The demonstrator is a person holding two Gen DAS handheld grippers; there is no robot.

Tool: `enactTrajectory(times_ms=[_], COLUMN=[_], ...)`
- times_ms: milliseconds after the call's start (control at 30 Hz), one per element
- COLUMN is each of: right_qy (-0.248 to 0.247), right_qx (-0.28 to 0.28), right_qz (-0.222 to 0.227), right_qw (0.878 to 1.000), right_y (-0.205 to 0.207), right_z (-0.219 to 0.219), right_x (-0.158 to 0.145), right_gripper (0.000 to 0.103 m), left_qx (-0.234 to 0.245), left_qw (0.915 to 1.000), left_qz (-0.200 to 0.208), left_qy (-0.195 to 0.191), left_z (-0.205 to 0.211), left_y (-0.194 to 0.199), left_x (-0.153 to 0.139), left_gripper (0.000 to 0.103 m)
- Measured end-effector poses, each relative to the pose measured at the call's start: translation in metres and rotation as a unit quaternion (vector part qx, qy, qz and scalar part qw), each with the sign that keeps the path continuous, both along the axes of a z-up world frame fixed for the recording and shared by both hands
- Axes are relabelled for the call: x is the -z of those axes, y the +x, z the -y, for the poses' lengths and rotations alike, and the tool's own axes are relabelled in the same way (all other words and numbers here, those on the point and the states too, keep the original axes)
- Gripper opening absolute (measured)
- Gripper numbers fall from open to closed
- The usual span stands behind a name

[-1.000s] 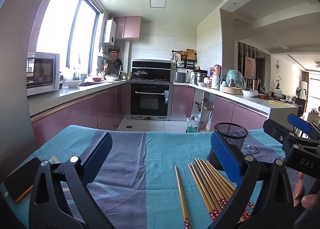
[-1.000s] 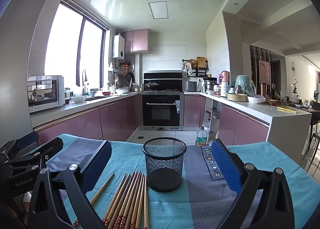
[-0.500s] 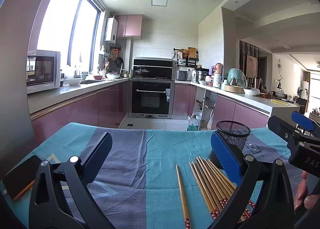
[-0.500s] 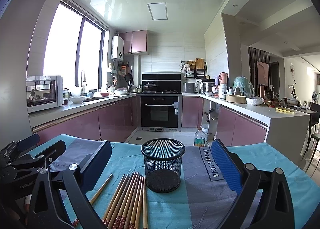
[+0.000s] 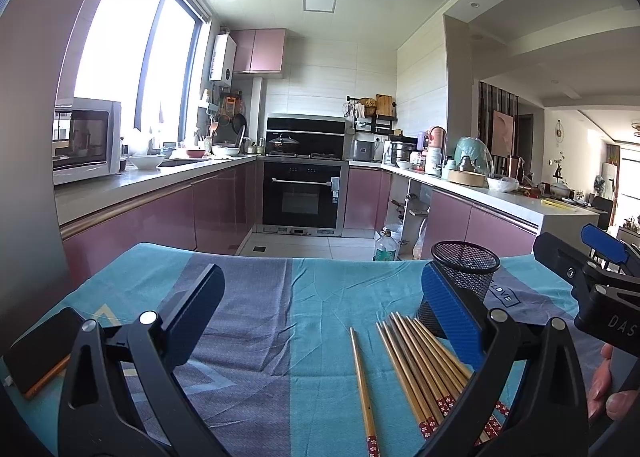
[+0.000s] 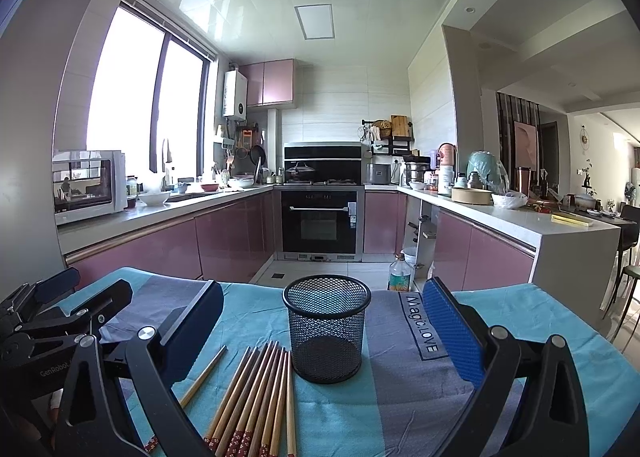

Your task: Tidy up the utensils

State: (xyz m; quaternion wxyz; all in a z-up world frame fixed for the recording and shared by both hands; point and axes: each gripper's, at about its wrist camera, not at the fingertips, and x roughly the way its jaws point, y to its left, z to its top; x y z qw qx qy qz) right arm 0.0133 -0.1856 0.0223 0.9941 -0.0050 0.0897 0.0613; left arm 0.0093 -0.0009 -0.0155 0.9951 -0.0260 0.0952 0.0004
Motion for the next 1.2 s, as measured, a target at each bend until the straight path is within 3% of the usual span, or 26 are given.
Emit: enactTrajectory(times_ms=[1200], right_qy=[0.002], right_qx=[0.000], right_qz=[-0.004], right_qw=[1.000], right_y=[0.0026], right_z=[0.0001], right_x=[-0.0027], right_gripper=[0.097], left_qx=[0.005], left_qw=[0.9999], left_qz=[-0.009], left_qy=[-0.005], left_z=[-0.0014], left_y=[0.0012], left_x=[0.0031], left_gripper=[0.097])
